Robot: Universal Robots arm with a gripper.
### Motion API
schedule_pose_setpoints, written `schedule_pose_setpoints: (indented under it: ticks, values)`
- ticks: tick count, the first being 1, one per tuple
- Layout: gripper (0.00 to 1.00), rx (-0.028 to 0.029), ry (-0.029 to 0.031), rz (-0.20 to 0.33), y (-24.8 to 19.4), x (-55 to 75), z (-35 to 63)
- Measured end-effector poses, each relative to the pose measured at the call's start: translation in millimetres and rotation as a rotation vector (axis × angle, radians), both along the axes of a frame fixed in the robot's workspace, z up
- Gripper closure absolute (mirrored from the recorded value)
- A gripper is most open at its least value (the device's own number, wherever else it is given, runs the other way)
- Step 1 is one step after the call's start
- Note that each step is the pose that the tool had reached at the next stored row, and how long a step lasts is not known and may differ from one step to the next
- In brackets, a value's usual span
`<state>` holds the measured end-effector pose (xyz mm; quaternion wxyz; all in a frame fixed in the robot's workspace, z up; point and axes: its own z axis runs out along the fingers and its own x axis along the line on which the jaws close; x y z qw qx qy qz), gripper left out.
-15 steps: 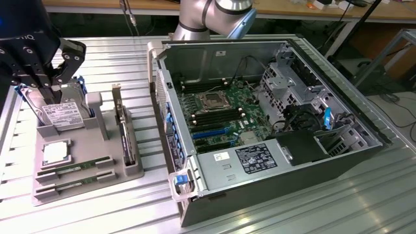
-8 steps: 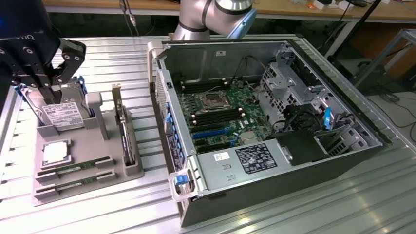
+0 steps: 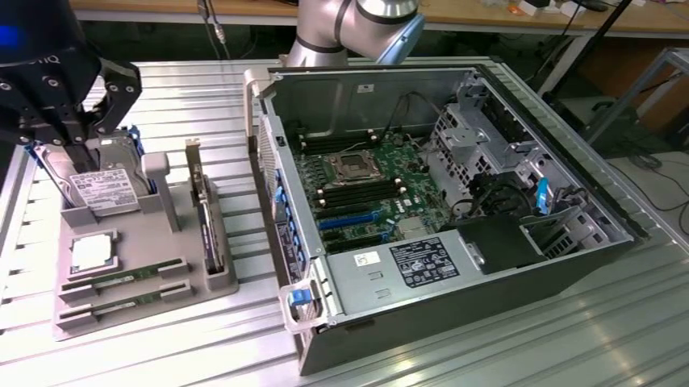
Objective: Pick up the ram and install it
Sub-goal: 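Pick up the ram and move it above insertion slot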
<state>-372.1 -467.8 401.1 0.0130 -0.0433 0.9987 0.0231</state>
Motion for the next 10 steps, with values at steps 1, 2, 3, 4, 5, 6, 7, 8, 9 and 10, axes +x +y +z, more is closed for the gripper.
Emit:
schedule_pose_setpoints:
  ticks: [1,2,3,4,5,6,7,8,9,10]
  values:
    - [0.89,0.0000,0.0000,0.034,0.0,0.0,0.0]
    - [0.89,0.0000,0.0000,0.070,0.0,0.0,0.0]
    - [0.89,0.0000,0.0000,0.093,0.0,0.0,0.0]
    - [0.89,0.0000,0.0000,0.149,0.0,0.0,0.0]
    - [0.89,0.0000,0.0001,0.199,0.0,0.0,0.0]
    - [0.89,0.0000,0.0000,0.226,0.0,0.0,0.0]
    - [0.89,0.0000,0.0000,0.254,0.0,0.0,-0.1]
    - [0.89,0.0000,0.0000,0.276,0.0,0.0,-0.1]
    - [0.89,0.0000,0.0000,0.303,0.0,0.0,-0.2]
    - [0.89,0.0000,0.0000,0.321,0.0,0.0,-0.3]
